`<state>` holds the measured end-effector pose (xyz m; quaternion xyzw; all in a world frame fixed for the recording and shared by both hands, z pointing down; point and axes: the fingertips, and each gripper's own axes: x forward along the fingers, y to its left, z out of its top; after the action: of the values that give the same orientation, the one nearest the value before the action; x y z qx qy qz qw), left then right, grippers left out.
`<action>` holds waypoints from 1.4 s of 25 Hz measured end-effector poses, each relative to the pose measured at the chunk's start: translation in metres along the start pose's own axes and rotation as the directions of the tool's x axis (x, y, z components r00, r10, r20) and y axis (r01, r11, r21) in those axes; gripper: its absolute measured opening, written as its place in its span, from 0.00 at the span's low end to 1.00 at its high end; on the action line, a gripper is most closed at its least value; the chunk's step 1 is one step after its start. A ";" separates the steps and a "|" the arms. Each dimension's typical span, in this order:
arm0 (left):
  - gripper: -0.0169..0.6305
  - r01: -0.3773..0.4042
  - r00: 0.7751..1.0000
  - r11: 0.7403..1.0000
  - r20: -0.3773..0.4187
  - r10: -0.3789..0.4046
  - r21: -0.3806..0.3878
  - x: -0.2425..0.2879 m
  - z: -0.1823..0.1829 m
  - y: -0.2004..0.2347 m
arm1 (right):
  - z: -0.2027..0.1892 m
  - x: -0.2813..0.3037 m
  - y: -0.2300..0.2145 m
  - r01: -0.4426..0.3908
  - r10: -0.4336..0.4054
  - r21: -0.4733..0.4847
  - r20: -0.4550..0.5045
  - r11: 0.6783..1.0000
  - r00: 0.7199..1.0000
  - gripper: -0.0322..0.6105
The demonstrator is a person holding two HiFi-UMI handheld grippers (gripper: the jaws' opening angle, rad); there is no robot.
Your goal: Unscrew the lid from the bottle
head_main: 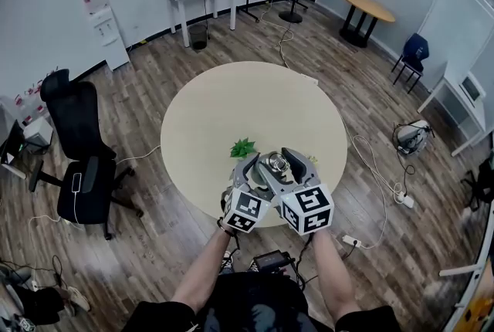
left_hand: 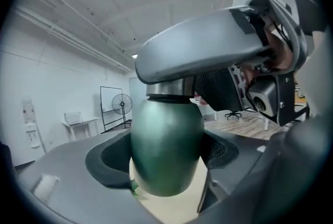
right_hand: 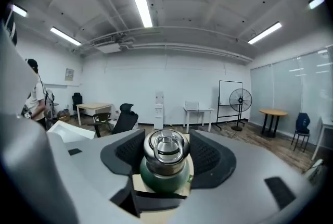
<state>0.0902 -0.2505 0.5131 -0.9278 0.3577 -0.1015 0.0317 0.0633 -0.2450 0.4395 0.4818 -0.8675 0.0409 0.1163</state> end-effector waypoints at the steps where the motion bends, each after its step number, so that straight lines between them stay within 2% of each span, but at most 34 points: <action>1: 0.61 -0.011 1.000 1.000 0.000 0.011 0.003 -0.001 0.000 0.001 | 0.000 0.000 0.000 0.001 -0.001 0.014 0.004 1.000 1.000 0.47; 3: 0.61 0.018 1.000 1.000 0.004 -0.018 0.008 -0.004 0.001 -0.002 | 0.001 -0.003 0.003 -0.033 0.033 0.008 0.012 0.999 0.999 0.47; 5: 0.61 0.093 0.996 0.995 0.011 -0.093 0.020 -0.008 0.003 -0.006 | 0.003 -0.007 0.010 -0.119 0.120 -0.041 0.018 0.992 0.993 0.46; 8: 0.61 0.230 0.972 0.972 0.034 -0.231 0.041 -0.020 0.011 -0.012 | 0.010 -0.015 0.025 -0.299 0.305 -0.129 0.032 0.946 0.952 0.46; 12: 0.61 0.413 0.906 0.907 0.060 -0.418 0.081 -0.039 0.019 -0.023 | 0.020 -0.031 0.042 -0.497 0.514 -0.206 0.037 0.843 0.857 0.46; 17: 0.61 0.581 0.808 0.806 0.043 -0.588 0.115 -0.060 0.013 -0.038 | 0.014 -0.048 0.062 -0.637 0.654 -0.261 -0.030 0.725 0.756 0.46; 19: 0.61 0.618 0.781 0.778 0.031 -0.624 0.112 -0.065 0.008 -0.044 | 0.012 -0.053 0.065 -0.671 0.686 -0.248 -0.033 0.699 0.727 0.46; 20: 0.61 0.622 0.778 0.776 0.031 -0.628 0.107 -0.066 0.006 -0.045 | 0.013 -0.053 0.065 -0.676 0.691 -0.235 -0.021 0.699 0.722 0.46; 21: 0.61 0.617 0.782 0.781 0.039 -0.623 0.098 -0.066 0.005 -0.044 | 0.015 -0.053 0.062 -0.671 0.687 -0.222 -0.005 0.708 0.727 0.46; 23: 0.61 0.588 0.803 0.806 0.074 -0.592 0.070 -0.063 0.006 -0.041 | 0.020 -0.049 0.052 -0.639 0.656 -0.191 0.039 0.746 0.754 0.46; 27: 0.61 0.456 0.880 0.889 0.134 -0.456 0.032 -0.049 0.012 -0.022 | 0.038 -0.045 0.021 -0.543 0.545 -0.066 0.191 0.837 0.817 0.46; 30: 0.61 0.317 0.937 0.948 0.152 -0.316 0.013 -0.040 0.011 -0.002 | 0.039 -0.041 -0.007 -0.395 0.384 -0.009 0.261 0.919 0.886 0.46; 32: 0.61 0.229 0.962 0.973 0.157 -0.224 -0.011 -0.036 0.011 0.011 | 0.034 -0.038 -0.026 -0.270 0.254 0.018 0.288 0.963 0.923 0.46; 35: 0.61 0.097 0.985 0.993 0.153 -0.086 -0.066 -0.032 0.012 0.032 | 0.022 -0.036 -0.053 -0.084 0.065 0.050 0.306 0.995 0.950 0.46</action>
<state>0.0488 -0.2528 0.4915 -0.9488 0.3147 -0.0199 0.0199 0.1228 -0.2475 0.4074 0.4526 -0.8910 -0.0025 -0.0354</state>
